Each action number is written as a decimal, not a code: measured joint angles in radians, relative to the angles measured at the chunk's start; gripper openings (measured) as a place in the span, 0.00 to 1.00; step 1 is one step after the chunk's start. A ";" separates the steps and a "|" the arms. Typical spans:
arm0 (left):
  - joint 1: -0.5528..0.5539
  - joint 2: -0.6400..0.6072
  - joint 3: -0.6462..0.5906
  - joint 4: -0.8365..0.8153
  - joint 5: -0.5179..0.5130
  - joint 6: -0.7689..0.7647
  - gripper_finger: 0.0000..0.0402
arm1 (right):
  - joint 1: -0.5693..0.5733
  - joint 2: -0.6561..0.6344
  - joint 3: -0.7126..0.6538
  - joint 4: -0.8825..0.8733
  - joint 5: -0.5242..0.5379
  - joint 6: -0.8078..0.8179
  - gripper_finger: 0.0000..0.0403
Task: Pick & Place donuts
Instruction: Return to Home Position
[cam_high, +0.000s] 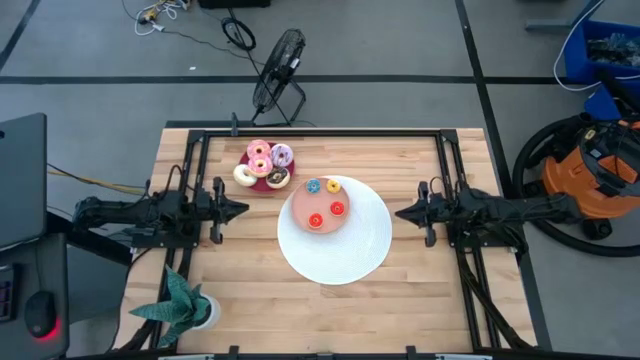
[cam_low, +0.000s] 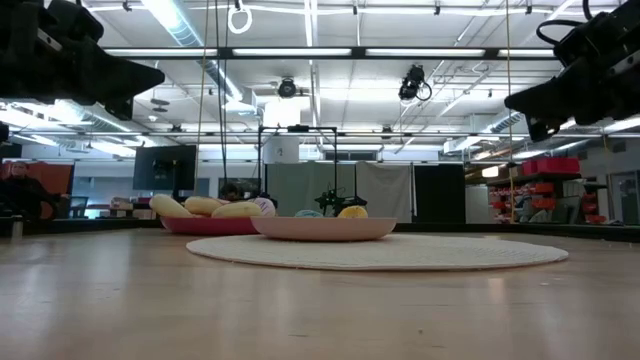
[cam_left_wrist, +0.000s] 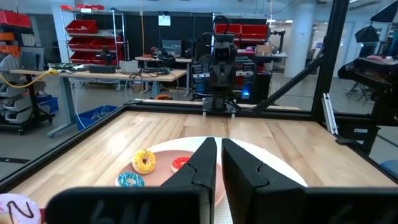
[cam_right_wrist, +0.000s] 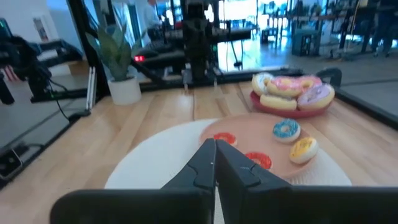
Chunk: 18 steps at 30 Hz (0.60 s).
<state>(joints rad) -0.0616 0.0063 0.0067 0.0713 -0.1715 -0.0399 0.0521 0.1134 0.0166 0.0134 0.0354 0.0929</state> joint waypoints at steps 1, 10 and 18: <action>0.000 0.000 0.000 0.001 0.000 0.000 0.07 | 0.000 -0.014 0.000 0.001 0.000 0.000 0.03; 0.000 0.000 0.000 0.004 0.000 0.000 0.07 | 0.017 -0.114 0.000 -0.001 0.000 0.000 0.03; 0.000 0.000 0.000 0.005 0.000 0.000 0.07 | 0.018 -0.114 0.000 0.001 0.000 0.000 0.03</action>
<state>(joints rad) -0.0616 0.0063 0.0071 0.0767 -0.1711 -0.0395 0.0696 -0.0002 0.0166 0.0143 0.0353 0.0925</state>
